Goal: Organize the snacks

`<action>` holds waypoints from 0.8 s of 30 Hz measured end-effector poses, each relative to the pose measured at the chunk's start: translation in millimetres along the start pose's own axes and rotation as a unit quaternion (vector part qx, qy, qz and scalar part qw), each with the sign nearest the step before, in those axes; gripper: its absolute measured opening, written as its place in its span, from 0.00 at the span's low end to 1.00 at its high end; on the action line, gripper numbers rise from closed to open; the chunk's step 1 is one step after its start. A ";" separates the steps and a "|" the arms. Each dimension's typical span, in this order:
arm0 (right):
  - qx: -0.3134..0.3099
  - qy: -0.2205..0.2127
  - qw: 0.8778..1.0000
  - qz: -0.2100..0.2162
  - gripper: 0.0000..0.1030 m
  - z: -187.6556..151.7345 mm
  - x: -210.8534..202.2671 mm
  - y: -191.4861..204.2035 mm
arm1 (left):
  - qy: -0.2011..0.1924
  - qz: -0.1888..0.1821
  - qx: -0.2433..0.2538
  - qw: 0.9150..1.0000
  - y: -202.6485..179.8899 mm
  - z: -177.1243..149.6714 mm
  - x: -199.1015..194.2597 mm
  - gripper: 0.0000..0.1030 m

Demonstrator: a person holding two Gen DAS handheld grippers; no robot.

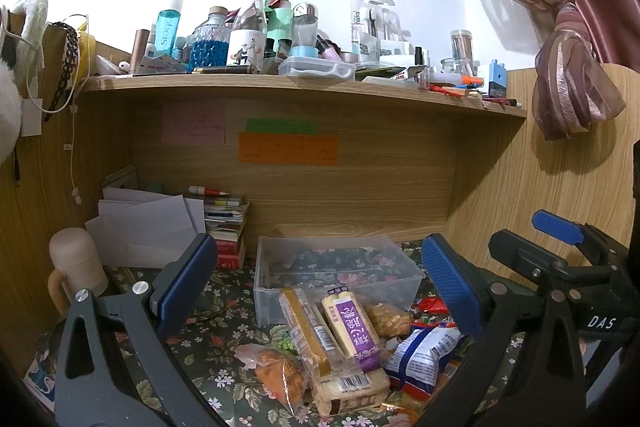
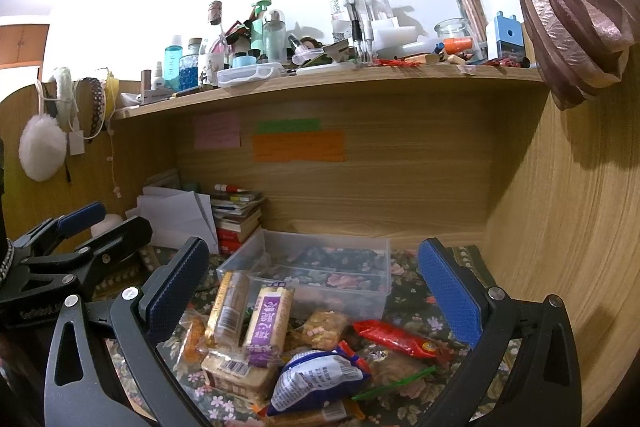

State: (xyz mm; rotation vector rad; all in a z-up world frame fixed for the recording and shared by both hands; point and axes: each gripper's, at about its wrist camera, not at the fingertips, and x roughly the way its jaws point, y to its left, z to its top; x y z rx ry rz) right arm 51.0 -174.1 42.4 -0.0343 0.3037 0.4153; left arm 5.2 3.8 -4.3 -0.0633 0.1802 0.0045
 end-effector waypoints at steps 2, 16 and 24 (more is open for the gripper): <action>0.001 0.000 1.000 0.001 1.00 0.2 0.0 -0.1 | 0.000 0.000 -0.001 1.000 0.0 0.0 0.1 1.00; 0.004 0.002 1.000 0.003 1.00 0.0 1.0 0.9 | -0.001 0.001 0.003 1.000 -0.8 -2.5 -1.5 1.00; 0.007 0.011 1.000 0.001 0.98 -1.7 6.0 -4.3 | 0.010 -0.001 0.008 1.000 0.8 -6.4 5.1 0.91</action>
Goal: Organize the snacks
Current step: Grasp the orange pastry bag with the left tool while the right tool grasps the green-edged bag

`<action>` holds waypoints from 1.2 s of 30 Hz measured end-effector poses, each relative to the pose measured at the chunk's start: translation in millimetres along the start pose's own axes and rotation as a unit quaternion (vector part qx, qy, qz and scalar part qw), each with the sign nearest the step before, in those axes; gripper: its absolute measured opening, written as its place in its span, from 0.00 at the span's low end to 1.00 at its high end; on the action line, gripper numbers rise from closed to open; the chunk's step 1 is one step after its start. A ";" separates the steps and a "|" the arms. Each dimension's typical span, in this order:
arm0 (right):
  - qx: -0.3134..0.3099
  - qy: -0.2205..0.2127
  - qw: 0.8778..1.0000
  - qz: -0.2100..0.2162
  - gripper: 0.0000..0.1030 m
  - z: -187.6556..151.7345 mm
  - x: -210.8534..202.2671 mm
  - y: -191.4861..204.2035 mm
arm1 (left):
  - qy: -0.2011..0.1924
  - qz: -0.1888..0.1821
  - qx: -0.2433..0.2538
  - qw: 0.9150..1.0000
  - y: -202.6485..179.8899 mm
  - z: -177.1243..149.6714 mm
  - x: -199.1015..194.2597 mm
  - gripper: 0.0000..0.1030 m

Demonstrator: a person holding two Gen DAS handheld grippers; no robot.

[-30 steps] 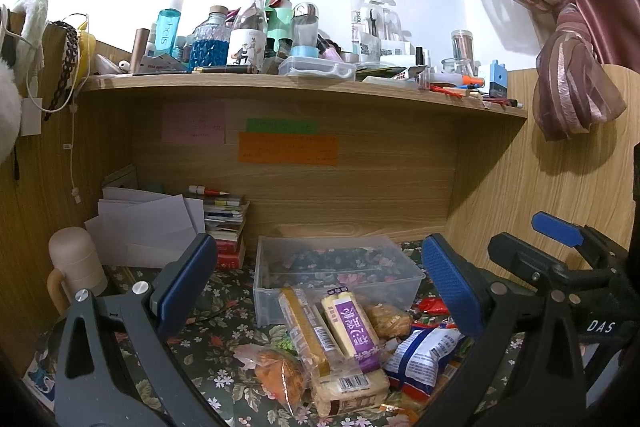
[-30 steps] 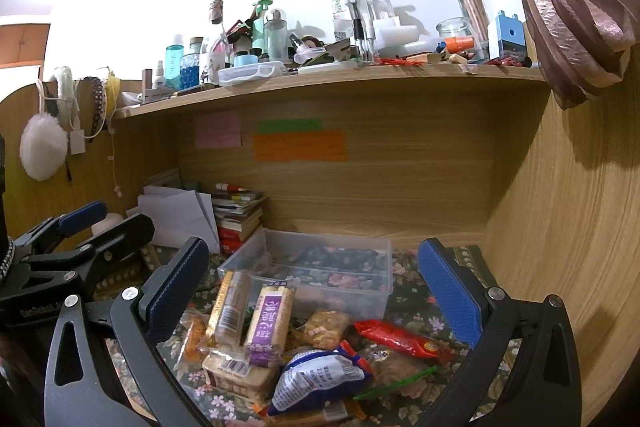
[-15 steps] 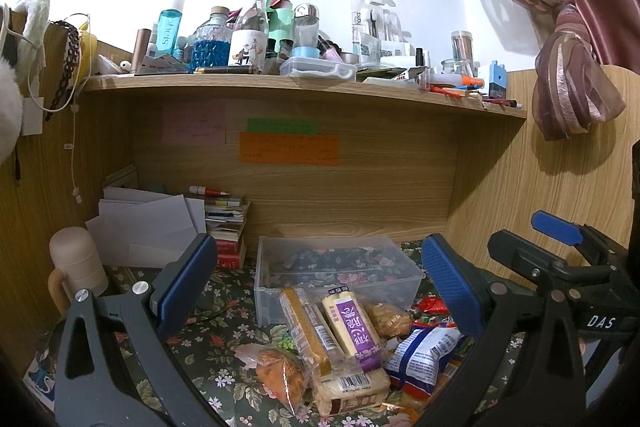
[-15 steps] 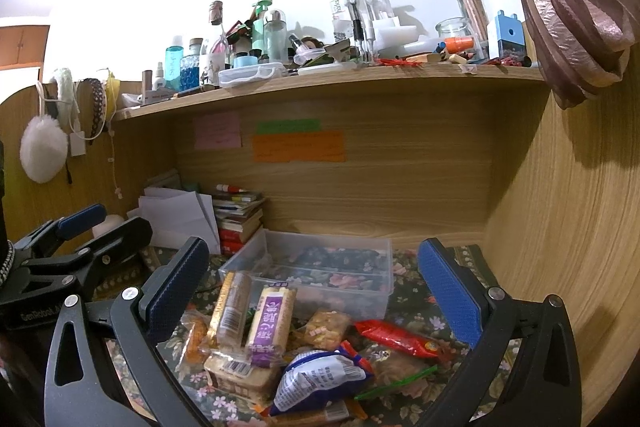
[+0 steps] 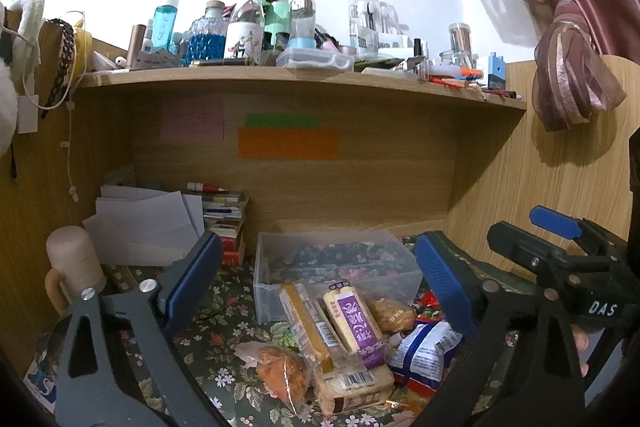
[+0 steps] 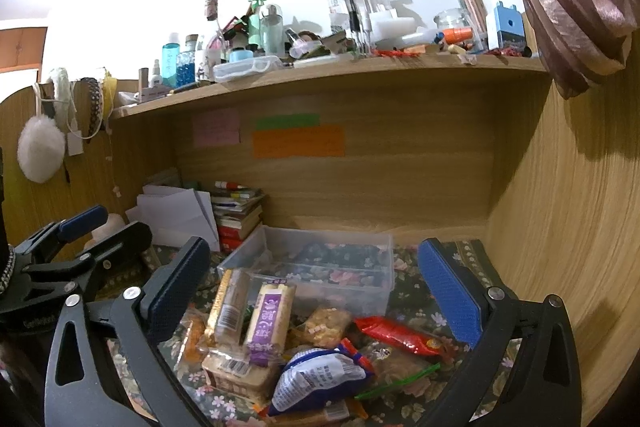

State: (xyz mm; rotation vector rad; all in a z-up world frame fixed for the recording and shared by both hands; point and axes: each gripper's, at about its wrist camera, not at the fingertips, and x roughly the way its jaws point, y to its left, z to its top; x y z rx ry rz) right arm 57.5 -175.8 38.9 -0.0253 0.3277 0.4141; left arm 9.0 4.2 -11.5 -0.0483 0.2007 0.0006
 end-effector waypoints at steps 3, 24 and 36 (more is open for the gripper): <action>0.001 0.013 1.000 -0.007 0.93 -4.0 5.0 -6.6 | 0.015 0.001 -0.004 1.000 5.2 -3.1 7.9 0.85; 0.036 0.177 0.982 -0.049 0.72 -66.7 48.6 -70.2 | 0.201 0.037 -0.029 0.979 62.3 -86.9 84.1 0.76; 0.054 0.209 0.975 -0.049 0.73 -77.0 70.6 -88.1 | 0.256 0.012 -0.049 0.965 64.9 -111.0 112.9 0.86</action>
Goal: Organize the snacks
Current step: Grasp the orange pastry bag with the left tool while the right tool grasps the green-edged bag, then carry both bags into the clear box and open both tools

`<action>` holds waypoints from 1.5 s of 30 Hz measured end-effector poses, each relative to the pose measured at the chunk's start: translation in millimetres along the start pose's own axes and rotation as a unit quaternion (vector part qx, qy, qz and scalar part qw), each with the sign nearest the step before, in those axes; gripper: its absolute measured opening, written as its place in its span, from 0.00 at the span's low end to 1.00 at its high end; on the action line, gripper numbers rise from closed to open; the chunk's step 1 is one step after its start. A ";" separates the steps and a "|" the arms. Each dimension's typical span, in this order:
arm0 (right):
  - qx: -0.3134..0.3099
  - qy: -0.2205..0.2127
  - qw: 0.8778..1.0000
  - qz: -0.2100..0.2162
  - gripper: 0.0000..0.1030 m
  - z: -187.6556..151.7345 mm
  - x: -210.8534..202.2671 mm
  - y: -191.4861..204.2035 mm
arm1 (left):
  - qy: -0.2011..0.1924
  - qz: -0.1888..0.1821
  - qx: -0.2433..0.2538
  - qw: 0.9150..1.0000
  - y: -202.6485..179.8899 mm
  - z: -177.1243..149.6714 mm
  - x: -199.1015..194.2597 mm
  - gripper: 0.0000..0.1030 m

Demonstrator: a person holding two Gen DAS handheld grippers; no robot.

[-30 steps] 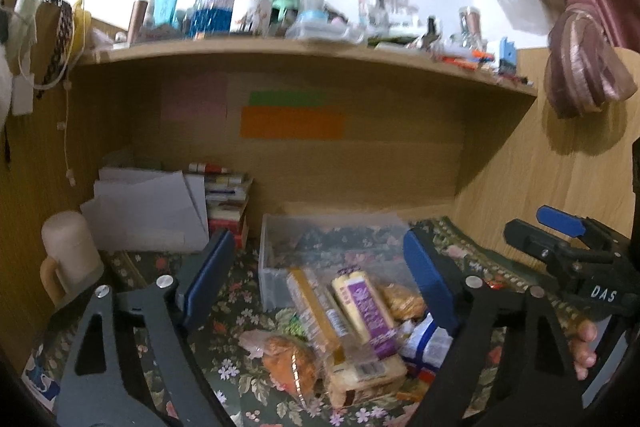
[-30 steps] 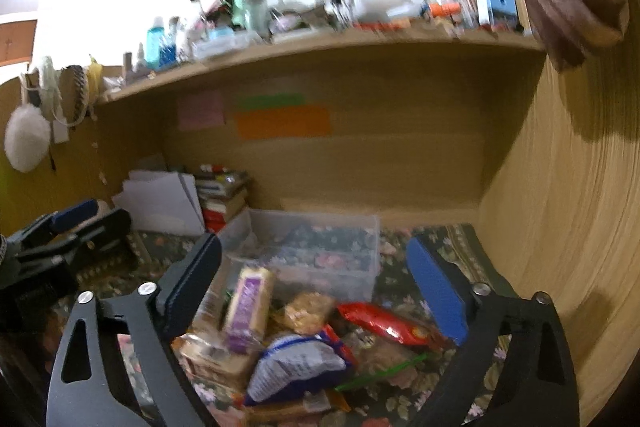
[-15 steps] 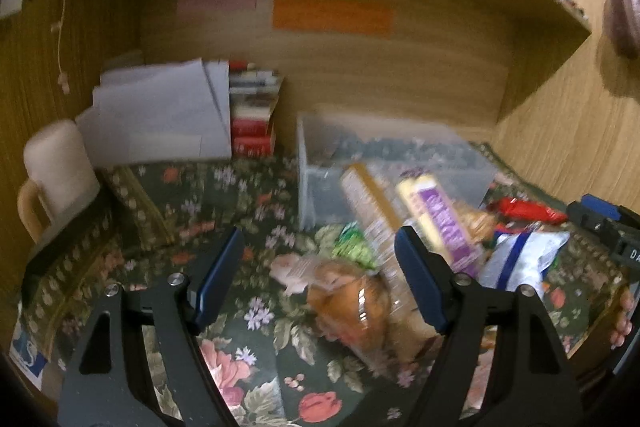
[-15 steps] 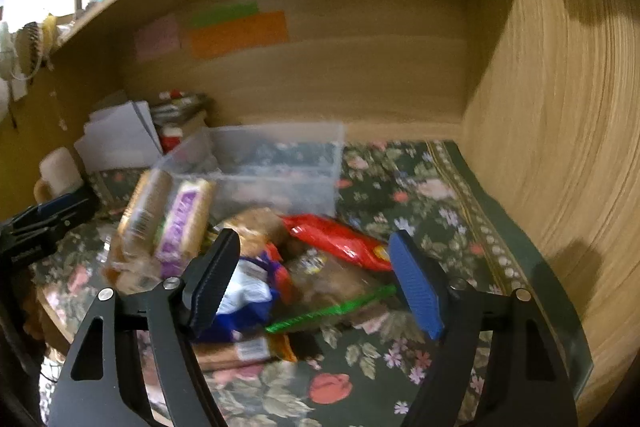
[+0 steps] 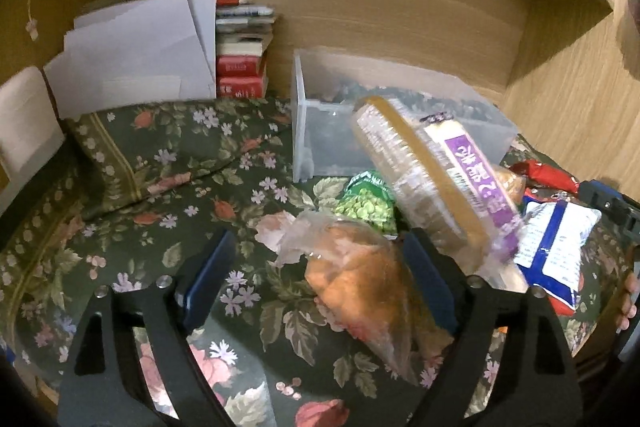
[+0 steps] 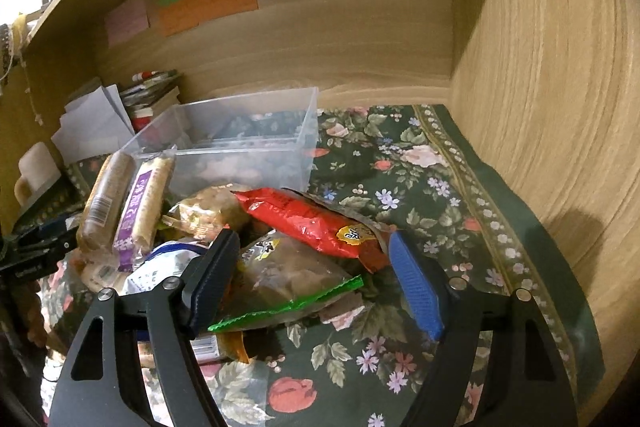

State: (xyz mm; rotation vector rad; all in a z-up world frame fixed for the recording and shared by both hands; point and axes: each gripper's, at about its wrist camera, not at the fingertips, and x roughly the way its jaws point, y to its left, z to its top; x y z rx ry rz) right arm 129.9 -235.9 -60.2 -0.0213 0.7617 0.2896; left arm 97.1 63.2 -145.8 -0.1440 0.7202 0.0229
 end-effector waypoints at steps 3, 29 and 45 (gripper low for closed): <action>-0.001 0.007 1.000 -0.009 0.73 1.9 6.2 -1.1 | 0.005 -0.008 -0.013 1.000 5.5 0.8 6.9 0.90; -0.020 0.050 0.998 -0.036 0.82 6.0 16.7 -23.1 | 0.004 0.001 0.011 1.000 25.5 12.1 9.5 0.51; -0.008 0.094 0.995 0.040 0.82 -6.6 42.3 0.4 | 0.037 0.007 0.014 0.999 15.2 5.0 31.8 0.59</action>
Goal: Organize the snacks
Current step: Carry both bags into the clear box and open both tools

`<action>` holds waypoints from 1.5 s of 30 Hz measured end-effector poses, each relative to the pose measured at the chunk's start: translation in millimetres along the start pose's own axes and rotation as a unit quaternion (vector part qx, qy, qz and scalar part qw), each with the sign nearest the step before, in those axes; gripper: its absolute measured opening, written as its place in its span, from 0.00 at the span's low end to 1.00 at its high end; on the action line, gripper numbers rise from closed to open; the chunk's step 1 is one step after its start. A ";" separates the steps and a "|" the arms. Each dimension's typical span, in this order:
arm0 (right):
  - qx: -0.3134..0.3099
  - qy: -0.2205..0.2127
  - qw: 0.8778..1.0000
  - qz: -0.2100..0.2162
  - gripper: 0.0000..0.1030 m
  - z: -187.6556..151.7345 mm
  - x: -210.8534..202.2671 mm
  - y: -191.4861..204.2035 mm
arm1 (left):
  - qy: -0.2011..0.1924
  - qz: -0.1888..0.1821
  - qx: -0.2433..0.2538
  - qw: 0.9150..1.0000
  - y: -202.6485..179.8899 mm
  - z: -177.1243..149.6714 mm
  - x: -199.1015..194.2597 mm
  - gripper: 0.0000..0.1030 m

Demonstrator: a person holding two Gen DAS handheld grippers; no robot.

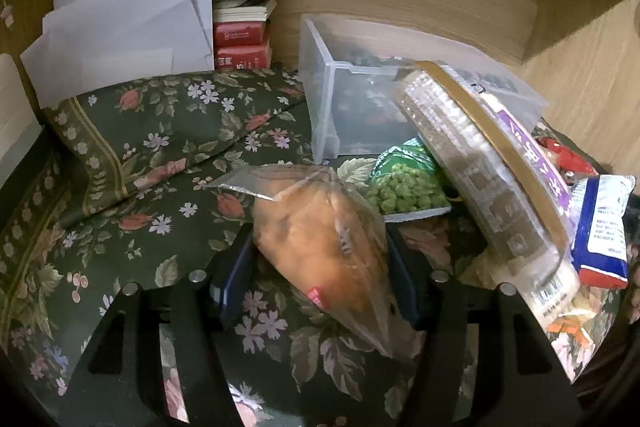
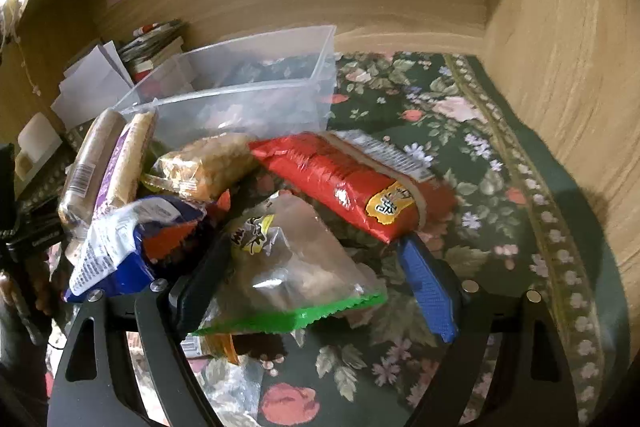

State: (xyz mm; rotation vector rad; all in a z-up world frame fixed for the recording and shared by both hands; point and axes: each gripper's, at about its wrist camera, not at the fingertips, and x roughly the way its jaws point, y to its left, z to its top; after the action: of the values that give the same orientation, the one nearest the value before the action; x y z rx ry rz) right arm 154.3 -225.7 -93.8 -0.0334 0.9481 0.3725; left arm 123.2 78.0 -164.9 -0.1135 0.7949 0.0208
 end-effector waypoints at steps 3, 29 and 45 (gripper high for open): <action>0.010 0.005 1.000 0.015 0.72 -1.0 4.8 -0.5 | -0.005 0.005 -0.001 1.000 -0.2 1.2 1.1 0.58; -0.027 -0.090 0.995 -0.033 0.36 15.0 -47.3 14.0 | -0.109 0.019 0.005 0.994 -0.8 25.7 -70.9 0.54; -0.058 -0.164 0.984 -0.026 0.36 64.1 -57.9 31.9 | -0.154 -0.019 0.034 0.987 -36.0 81.4 -77.8 0.54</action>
State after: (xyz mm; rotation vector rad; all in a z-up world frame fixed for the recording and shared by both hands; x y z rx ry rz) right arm 163.9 -200.8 -5.7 -0.0994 0.5984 0.3715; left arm 128.8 53.0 -49.5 -0.0589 0.4830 -0.0245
